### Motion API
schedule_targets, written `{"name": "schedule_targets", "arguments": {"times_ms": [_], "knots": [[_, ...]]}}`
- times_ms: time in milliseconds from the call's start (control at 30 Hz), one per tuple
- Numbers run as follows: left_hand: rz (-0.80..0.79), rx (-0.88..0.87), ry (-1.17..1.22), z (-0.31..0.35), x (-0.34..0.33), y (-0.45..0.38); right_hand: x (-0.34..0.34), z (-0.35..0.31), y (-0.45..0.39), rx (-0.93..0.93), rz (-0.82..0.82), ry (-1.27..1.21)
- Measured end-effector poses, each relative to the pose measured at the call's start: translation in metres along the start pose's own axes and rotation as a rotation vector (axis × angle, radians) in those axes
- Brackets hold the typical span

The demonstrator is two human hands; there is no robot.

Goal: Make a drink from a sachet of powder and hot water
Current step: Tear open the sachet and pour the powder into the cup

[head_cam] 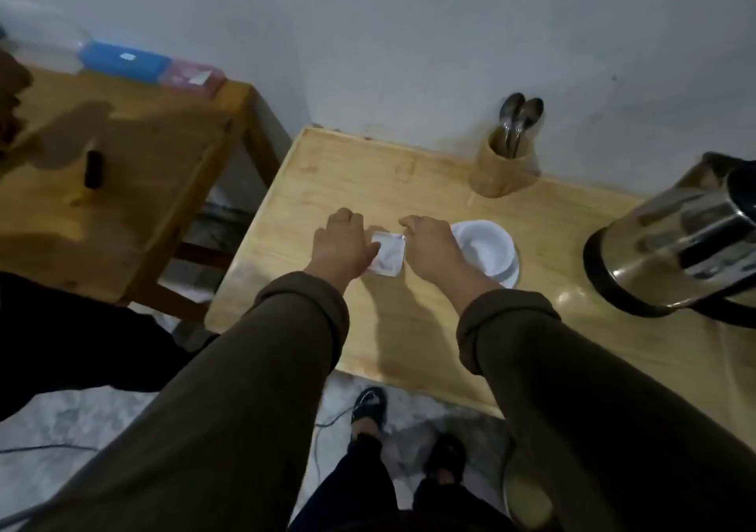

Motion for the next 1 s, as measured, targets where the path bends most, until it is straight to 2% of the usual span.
{"name": "schedule_targets", "arguments": {"times_ms": [167,500,633,733,800,933,1000], "knots": [[-0.065,0.013,-0.047,-0.010,-0.025,-0.011,-0.022,-0.005,-0.022,-0.099,-0.085,0.011],[-0.079,-0.024,-0.028,-0.021,-0.039,-0.026,-0.036,0.001,-0.055,-0.176,-0.124,0.140],[-0.102,-0.039,-0.014,-0.017,-0.036,-0.032,-0.031,0.008,-0.058,-0.206,-0.075,0.159],[-0.124,-0.066,0.029,-0.012,-0.034,-0.037,-0.025,0.004,-0.057,-0.156,-0.040,0.196],[-0.148,-0.091,0.117,-0.009,-0.033,-0.041,-0.021,0.003,-0.056,-0.137,-0.014,0.121],[-0.186,-0.097,0.397,-0.006,-0.021,-0.051,-0.005,0.009,-0.057,-0.236,0.086,-0.205],[-0.190,-0.092,0.540,-0.004,-0.006,-0.053,0.009,0.008,-0.055,-0.224,0.083,-0.290]]}}
Point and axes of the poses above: each hand's wrist, its own y-axis away from the middle knuckle, its own x-axis out of the back of the hand, z = x × y, the point moved 6 cm from there along -y, towards the middle knuckle, and after that the axes turned 3 degrees about x, right-handed, at the moved point
